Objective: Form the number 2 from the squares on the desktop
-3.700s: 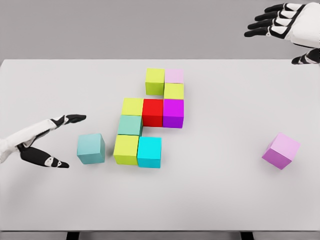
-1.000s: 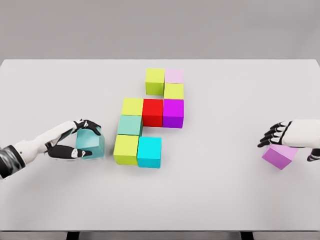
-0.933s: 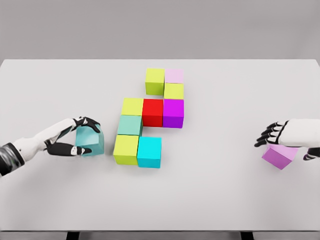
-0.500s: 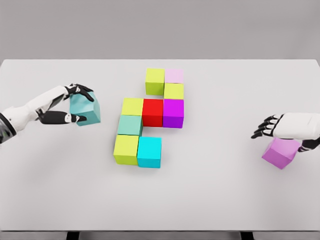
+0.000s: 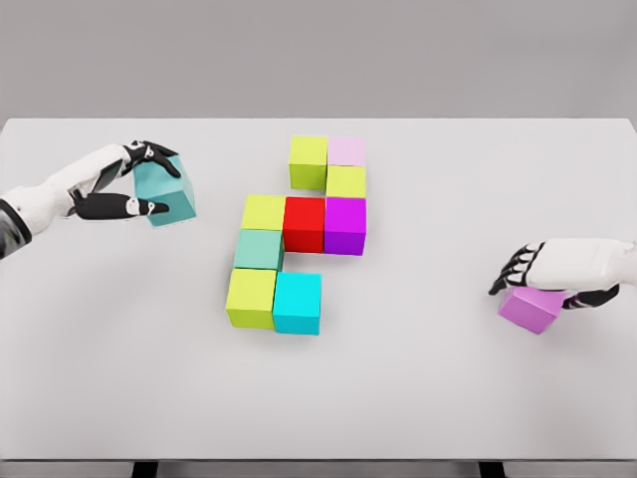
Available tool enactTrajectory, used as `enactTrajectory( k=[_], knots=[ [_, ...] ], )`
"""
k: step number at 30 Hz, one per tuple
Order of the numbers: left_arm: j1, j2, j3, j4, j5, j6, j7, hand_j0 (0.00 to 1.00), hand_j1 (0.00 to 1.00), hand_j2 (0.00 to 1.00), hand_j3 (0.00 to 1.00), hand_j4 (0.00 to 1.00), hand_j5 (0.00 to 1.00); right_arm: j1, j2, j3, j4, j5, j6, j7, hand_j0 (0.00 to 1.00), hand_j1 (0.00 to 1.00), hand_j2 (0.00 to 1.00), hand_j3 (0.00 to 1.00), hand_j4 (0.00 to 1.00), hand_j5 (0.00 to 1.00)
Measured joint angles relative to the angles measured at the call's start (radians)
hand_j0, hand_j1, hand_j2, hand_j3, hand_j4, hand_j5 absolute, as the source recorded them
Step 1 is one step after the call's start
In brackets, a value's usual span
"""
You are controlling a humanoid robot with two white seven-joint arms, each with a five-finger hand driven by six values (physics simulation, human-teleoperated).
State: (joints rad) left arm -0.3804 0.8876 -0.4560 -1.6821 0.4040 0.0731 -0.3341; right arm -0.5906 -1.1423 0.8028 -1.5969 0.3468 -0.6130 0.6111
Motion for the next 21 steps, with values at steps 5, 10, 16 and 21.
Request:
enactTrajectory(
  k=[5,10,16,21],
  knots=[
    [-0.075,-0.027,-0.040,0.044,-0.003,0.002,-0.001,0.46,0.46,0.46,0.46,0.46,0.46,-0.034,0.003,-0.004,-0.009,-0.018,0.000,0.000,0.49,0.49,0.49,0.49,0.49,0.49],
    [-0.152,-0.074,-0.091,0.105,-0.007,0.003,-0.001,0.46,0.46,0.46,0.46,0.46,0.46,-0.063,0.033,-0.008,-0.023,-0.027,0.000,0.000,0.46,0.46,0.46,0.46,0.46,0.46],
    [-0.206,-0.116,-0.153,0.173,-0.011,0.004,-0.001,0.46,0.46,0.46,0.46,0.46,0.46,-0.146,0.098,-0.009,-0.087,-0.028,0.000,0.000,0.46,0.46,0.46,0.46,0.46,0.46],
    [-0.239,-0.141,-0.181,0.206,-0.012,0.004,-0.002,0.45,0.45,0.45,0.45,0.45,0.45,-0.156,0.181,-0.007,-0.140,-0.028,0.000,0.000,0.46,0.46,0.46,0.46,0.46,0.46]
  ],
)
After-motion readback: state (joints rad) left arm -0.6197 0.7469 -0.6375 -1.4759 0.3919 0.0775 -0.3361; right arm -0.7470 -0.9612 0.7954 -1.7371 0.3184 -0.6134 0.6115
